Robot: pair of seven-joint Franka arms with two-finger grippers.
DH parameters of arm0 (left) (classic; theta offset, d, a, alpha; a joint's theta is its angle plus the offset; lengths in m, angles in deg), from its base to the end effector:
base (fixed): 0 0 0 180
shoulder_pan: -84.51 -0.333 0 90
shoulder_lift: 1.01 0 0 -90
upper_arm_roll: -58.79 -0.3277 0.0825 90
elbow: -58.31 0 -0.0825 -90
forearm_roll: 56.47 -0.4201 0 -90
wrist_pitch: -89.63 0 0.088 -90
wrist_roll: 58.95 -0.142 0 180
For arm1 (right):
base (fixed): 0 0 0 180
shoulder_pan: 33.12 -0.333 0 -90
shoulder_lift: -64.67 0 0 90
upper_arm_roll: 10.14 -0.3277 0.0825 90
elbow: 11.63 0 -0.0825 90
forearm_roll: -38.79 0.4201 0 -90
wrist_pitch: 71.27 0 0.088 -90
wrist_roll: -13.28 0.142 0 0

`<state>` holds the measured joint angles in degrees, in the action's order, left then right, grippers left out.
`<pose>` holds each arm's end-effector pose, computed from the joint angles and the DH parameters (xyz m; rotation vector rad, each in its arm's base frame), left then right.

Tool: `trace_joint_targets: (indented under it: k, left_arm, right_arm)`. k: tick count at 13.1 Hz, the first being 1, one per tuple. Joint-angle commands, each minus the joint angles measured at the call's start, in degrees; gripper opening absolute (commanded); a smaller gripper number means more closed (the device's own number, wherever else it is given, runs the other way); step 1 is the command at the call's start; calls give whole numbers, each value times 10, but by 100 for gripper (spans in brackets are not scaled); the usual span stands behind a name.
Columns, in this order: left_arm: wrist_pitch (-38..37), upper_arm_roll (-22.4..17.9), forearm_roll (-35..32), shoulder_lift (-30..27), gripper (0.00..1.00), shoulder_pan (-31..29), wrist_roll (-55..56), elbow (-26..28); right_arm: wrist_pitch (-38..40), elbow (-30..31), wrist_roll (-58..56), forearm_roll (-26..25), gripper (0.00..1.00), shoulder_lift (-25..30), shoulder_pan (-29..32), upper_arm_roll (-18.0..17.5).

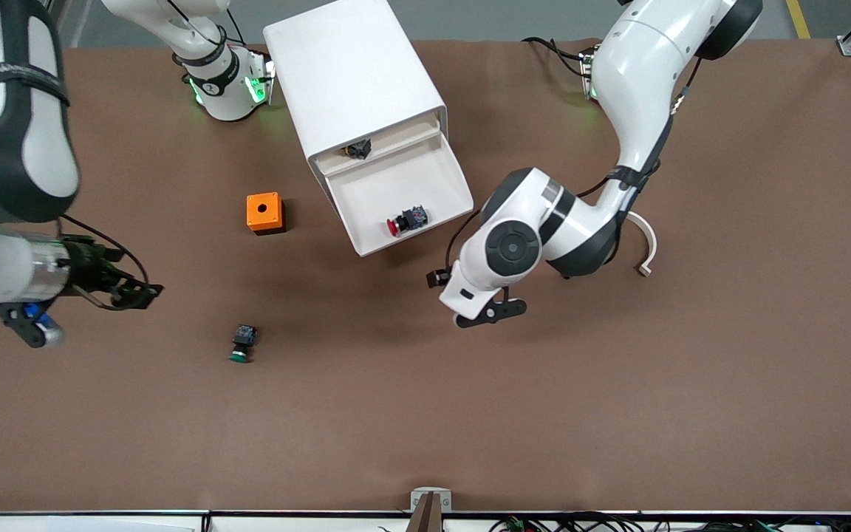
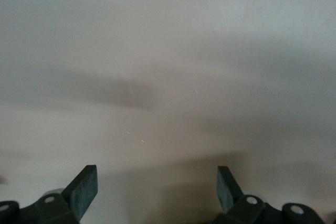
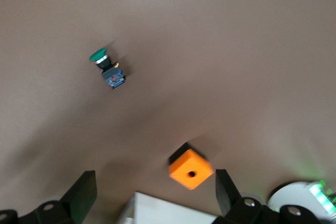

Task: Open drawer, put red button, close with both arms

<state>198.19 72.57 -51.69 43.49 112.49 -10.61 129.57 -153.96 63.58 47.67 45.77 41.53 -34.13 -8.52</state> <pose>0.5975 -0.4917 0.2628 3.0010 0.3070 -0.3799 0.6790 0.0142 0.4631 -2.9387 0.9271 0.4553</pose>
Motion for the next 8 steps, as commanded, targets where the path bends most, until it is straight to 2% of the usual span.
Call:
trace_joint_targets:
  k: [1,6,8]
  left_arm:
    - [1,-1,-7,1,100,23,16,1]
    - [0,0,32,0,100,77,90,24]
    - [-3,0,51,-1,100,100,91,27]
  right_arm:
    - [31,12,-146,-53,100,40,28,-14]
    - [19,58,-259,-61,100,99,55,-14]
    - [-25,102,-266,-62,100,138,58,-14]
